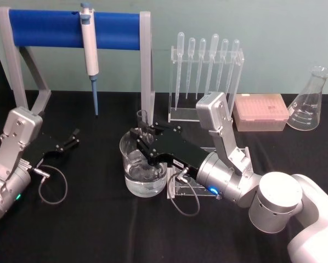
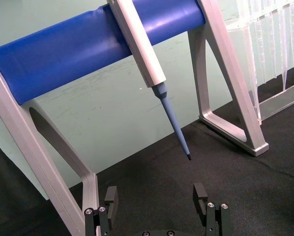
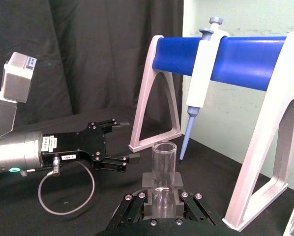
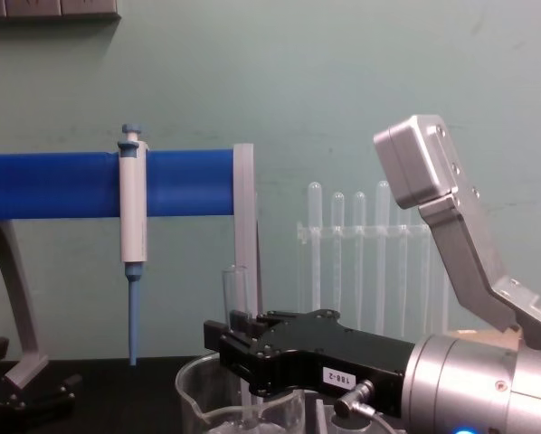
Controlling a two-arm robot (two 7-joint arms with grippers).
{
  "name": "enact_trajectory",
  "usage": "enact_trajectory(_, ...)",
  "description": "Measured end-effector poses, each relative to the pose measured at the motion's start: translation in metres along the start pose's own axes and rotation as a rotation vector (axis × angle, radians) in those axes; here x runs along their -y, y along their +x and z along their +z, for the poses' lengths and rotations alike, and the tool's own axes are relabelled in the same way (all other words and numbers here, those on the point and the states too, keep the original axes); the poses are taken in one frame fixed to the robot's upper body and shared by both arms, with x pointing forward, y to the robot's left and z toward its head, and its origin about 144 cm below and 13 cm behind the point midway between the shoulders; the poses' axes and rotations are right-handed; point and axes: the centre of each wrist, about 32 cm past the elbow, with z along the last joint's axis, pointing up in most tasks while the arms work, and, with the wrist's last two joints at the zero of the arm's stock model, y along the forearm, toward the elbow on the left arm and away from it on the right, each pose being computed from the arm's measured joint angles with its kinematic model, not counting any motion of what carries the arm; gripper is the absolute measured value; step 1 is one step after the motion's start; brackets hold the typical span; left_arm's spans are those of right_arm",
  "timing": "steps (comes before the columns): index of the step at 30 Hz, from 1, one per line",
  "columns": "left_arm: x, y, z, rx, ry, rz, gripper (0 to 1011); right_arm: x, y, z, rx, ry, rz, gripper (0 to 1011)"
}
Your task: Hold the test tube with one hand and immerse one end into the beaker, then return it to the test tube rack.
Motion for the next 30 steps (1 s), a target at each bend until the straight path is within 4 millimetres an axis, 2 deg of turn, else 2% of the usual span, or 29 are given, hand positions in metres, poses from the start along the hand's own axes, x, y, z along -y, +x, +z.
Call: enact_trajectory(30, 0.0, 0.0, 0.0, 0.0, 0.0, 0.0, 1000, 0.0, 0.0, 0.0, 0.0, 0.0, 0.0, 225)
